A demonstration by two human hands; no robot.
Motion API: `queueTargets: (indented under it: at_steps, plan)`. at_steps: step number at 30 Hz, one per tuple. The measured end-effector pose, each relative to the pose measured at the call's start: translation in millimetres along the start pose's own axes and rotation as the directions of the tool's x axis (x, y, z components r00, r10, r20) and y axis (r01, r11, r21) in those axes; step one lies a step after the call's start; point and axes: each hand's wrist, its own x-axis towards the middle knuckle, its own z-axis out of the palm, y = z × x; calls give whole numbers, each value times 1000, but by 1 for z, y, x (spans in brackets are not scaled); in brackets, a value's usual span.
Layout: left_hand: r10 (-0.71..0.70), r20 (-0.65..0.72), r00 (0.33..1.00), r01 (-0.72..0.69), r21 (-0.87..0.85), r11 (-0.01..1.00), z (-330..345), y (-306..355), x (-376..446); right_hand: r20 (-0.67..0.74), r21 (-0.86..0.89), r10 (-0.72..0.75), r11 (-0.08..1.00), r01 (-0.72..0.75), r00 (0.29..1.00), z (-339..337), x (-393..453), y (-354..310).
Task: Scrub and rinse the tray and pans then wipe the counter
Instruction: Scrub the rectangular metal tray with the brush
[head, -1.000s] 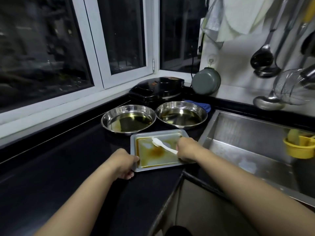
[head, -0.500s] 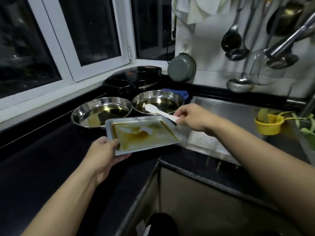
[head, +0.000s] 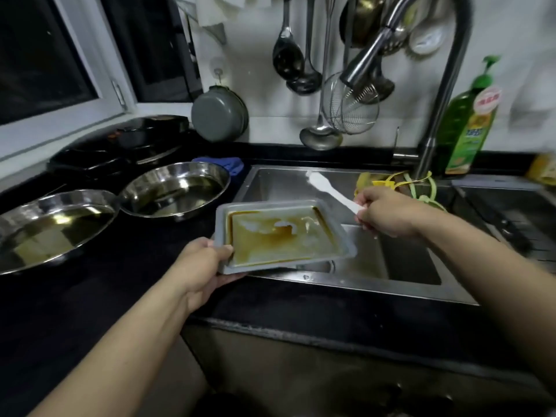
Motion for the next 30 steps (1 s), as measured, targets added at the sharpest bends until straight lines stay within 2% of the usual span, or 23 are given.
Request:
queueTargets:
  at_steps: [2, 4, 8, 9, 10, 12, 13, 14, 15, 18, 20, 24, 28, 30]
  plan:
    - [-29, -5, 1000, 29, 68, 997, -3, -10, -1, 26, -54, 13, 998, -11, 1000, 6, 1, 12]
    - [-34, -5, 999, 35, 128, 991, -14, -15, -4, 59, -146, -31, 989, 39, 998, 15, -3, 13]
    - [-19, -1, 1000, 19, 291, 957, -37, -16, -9, 184, -385, -228, 878, 284, 956, 40, -18, -7]
    - [13, -5, 1000, -10, 387, 922, -42, -16, -9, 218, -422, -271, 840, 341, 938, 48, -20, -14]
    - [83, -14, 996, -61, 558, 828, -51, -15, -8, 253, -446, -310, 803, 395, 916, 58, -23, -24]
    - [259, 26, 966, -140, 890, 433, -66, -14, -6, 306, -448, -390, 746, 493, 868, 76, -26, -42]
    - [323, 61, 944, -151, 953, 264, -73, -16, -8, 322, -433, -428, 726, 534, 844, 86, -26, -50]
    - [366, 99, 925, -172, 970, 172, -79, -19, -8, 331, -423, -453, 713, 559, 828, 95, -25, -57]
    - [395, 129, 909, -200, 969, 144, -84, -24, -9, 339, -425, -466, 699, 575, 817, 103, -23, -64]
    - [474, 164, 865, -280, 942, 186, -102, -40, -5, 369, -511, -444, 637, 578, 816, 130, -11, -85]
    - [515, 135, 847, -262, 948, 182, -107, -46, -3, 353, -577, -433, 597, 557, 829, 143, -4, -94]
    - [499, 176, 848, -298, 938, 176, -108, -47, 1, 326, -639, -442, 548, 539, 836, 154, 2, -104]
    - [498, 208, 842, -347, 915, 205, -110, -47, 4, 438, -596, -520, 443, 669, 734, 161, -25, -108]
    - [507, 191, 841, -344, 911, 228, -109, -48, 4, 441, -631, -524, 396, 667, 728, 165, -21, -112]
